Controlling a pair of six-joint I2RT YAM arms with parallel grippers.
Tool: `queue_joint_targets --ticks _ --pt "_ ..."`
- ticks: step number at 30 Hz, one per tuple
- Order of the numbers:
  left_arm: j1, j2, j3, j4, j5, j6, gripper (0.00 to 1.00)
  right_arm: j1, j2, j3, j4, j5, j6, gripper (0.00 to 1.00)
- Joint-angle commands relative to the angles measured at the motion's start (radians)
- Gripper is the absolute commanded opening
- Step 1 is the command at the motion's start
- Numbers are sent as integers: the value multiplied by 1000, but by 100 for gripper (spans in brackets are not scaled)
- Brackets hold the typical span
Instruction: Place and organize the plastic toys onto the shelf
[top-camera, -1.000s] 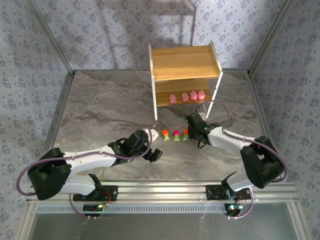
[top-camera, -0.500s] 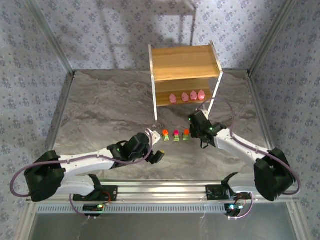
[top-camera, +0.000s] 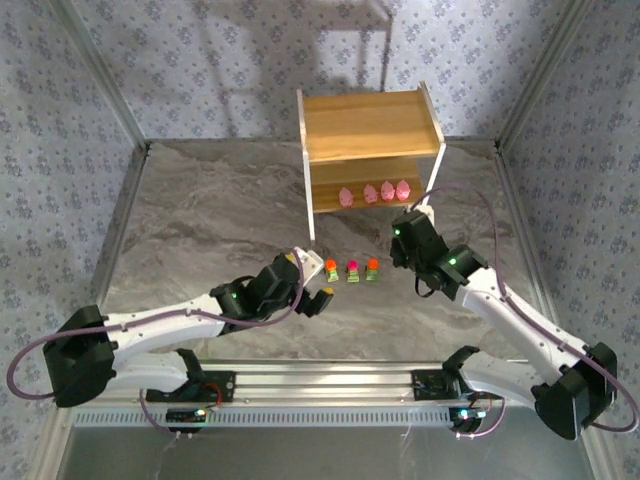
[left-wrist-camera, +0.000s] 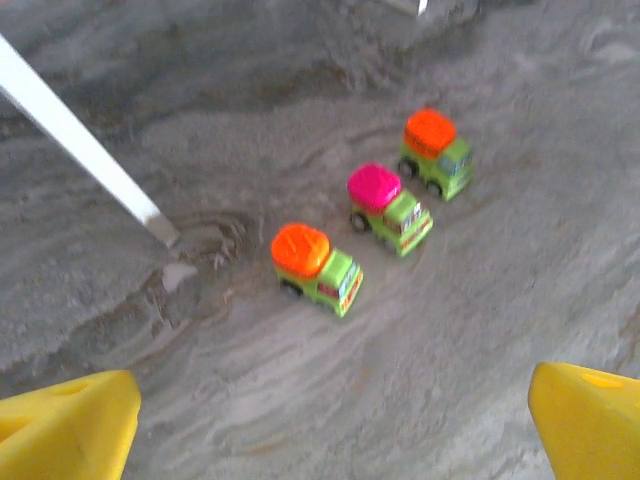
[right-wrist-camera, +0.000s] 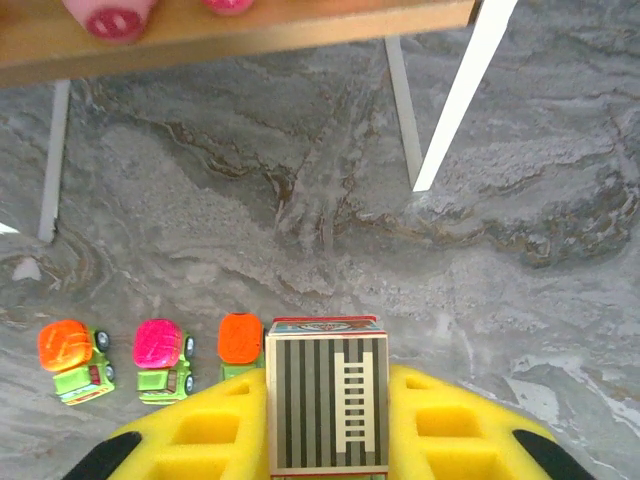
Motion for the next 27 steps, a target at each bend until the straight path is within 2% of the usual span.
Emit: queue_joint_targets --ticks 1,7,14,27 --pt "-6 49 64 11 -23 7 99 12 -20 66 -82 20 -15 23" --pt "-8 132 77 93 -24 16 100 19 -15 158 -125 32 -40 23" --pt "-6 111 -5 178 -63 15 100 20 17 298 -181 50 -82 23" --pt "-6 61 -24 151 -127 9 100 1 139 598 -248 100 -184 24"
